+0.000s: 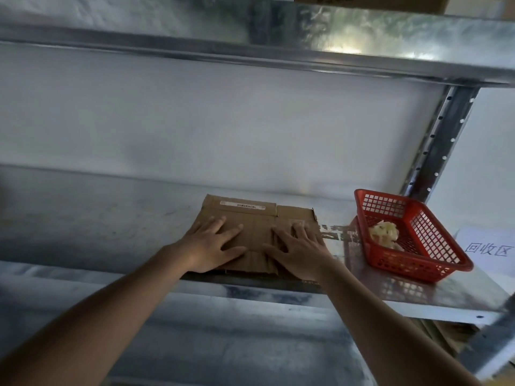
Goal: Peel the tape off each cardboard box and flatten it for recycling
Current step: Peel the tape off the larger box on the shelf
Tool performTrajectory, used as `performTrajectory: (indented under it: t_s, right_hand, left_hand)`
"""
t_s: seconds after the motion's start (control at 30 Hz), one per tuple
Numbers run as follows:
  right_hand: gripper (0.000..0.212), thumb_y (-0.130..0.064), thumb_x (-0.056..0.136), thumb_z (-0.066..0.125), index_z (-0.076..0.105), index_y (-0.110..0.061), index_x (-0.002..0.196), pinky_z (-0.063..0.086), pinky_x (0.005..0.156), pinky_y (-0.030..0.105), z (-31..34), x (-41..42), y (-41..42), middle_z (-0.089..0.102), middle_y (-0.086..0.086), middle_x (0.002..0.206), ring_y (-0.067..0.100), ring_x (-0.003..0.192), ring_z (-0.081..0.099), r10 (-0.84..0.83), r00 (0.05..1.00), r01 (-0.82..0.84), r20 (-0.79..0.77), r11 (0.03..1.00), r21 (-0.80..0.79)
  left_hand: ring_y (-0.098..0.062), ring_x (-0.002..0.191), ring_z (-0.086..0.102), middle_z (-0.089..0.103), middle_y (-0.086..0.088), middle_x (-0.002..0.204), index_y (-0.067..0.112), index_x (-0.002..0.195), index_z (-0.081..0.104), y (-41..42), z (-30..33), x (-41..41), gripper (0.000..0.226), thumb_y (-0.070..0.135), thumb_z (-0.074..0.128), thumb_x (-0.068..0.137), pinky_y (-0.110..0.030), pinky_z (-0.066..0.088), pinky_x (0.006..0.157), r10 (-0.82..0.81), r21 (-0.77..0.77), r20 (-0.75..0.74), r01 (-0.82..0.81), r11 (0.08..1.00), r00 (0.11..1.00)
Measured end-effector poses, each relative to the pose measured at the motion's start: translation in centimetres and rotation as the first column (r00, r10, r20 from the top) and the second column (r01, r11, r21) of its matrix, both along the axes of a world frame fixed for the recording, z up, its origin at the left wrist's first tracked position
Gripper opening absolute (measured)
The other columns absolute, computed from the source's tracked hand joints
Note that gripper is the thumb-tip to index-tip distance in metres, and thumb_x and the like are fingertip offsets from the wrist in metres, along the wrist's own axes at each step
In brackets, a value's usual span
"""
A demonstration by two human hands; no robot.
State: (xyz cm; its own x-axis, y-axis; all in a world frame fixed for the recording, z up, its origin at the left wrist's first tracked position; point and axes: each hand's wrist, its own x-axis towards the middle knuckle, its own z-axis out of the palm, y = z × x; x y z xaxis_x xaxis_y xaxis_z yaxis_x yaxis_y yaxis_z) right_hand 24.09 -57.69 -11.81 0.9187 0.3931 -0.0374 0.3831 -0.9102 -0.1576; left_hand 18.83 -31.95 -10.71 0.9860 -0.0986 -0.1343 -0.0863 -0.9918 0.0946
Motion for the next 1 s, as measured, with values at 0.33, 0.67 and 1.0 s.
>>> performTrajectory:
  t_s: [0.33, 0.67, 1.0]
  right_hand:
    - [0.104, -0.093, 0.081, 0.000, 0.005, -0.031, 0.165, 0.009, 0.129, 0.049, -0.7, -0.2, -2.1, 0.004, 0.004, 0.174, 0.024, 0.161, -0.001, 0.028, 0.998, -0.032, 0.062, 0.997, 0.070]
    - [0.089, -0.092, 0.079, 0.001, 0.004, -0.052, 0.158, 0.006, 0.126, 0.059, -0.4, -1.4, -2.0, 0.012, 0.026, 0.168, 0.047, 0.157, 0.002, -0.117, 0.992, 0.118, 0.043, 0.993, -0.009]
    - [0.058, -0.070, 0.099, 0.039, 0.044, -0.033, 0.143, 0.029, 0.120, 0.057, 0.9, -3.6, -0.9, 0.065, 0.009, 0.136, 0.035, 0.134, 0.054, -0.269, 0.956, 0.254, 0.119, 0.958, 0.130]
  left_hand:
    - [-0.015, 0.158, -0.015, -0.017, 0.009, 0.172, 0.037, 0.165, -0.006, 1.2, -0.3, -0.9, 0.103, 0.094, 0.017, 0.082, -0.041, -0.002, 0.126, 0.013, -0.059, -0.025, -0.014, 0.998, 1.000]
    - [-0.041, 0.157, -0.013, -0.016, -0.022, 0.170, 0.015, 0.165, -0.008, 2.4, 0.5, -2.5, 0.138, 0.105, 0.021, 0.064, -0.052, 0.002, 0.127, 0.216, -0.059, -0.081, -0.222, 0.973, 0.973]
    - [-0.036, 0.138, 0.038, 0.039, -0.015, 0.148, 0.024, 0.147, 0.038, 2.5, 1.2, -2.7, 0.105, 0.092, 0.059, 0.070, -0.048, 0.038, 0.114, 0.264, -0.233, 0.001, -0.256, 0.938, 0.965]
